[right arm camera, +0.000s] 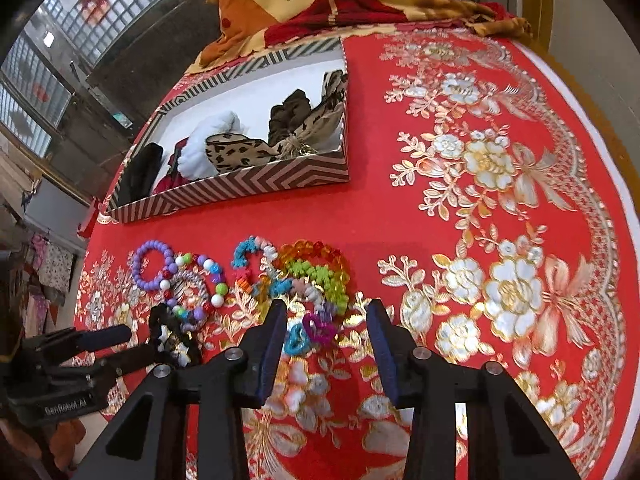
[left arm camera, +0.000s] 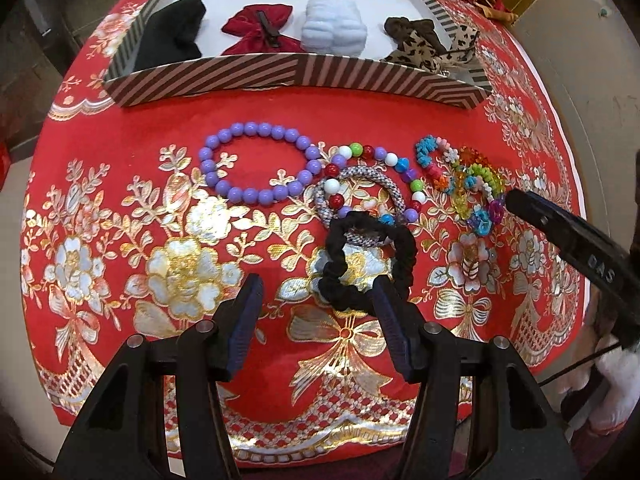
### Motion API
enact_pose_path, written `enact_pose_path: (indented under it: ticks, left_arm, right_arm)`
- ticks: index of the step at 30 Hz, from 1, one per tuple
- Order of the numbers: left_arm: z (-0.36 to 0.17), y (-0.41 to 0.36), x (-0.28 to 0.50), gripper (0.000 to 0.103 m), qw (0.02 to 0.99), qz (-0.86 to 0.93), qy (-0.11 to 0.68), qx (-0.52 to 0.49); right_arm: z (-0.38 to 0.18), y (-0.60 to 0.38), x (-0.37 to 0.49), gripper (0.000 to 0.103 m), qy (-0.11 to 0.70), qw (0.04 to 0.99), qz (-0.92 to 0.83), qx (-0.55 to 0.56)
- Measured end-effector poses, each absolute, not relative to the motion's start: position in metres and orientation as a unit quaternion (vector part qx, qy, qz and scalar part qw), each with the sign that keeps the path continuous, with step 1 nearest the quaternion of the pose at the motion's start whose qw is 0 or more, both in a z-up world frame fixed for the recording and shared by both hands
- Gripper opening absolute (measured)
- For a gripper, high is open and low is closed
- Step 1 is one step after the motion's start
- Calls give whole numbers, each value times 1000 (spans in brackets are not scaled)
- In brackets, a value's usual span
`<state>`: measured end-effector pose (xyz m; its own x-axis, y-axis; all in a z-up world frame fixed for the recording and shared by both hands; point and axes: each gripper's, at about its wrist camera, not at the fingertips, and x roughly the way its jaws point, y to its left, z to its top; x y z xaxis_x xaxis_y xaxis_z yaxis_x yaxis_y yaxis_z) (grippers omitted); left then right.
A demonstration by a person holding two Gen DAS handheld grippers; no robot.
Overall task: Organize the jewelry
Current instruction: 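Move the left tool to the black scrunchie and close on it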
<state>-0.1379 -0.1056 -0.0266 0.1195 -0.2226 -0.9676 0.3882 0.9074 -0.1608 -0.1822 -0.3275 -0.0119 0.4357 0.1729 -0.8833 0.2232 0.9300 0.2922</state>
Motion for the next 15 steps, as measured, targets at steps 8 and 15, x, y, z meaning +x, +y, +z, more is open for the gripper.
enact_pose_path:
  ticks: [8, 15]
  left_arm:
    - [-34, -112, -133, 56, 749, -197, 628, 84]
    - [-40, -119, -126, 20, 741, -205, 635, 77]
  right_arm:
    - [-27, -332, -169, 17, 540, 818, -4, 198]
    - [-15, -331, -172, 9, 528, 828, -1, 191]
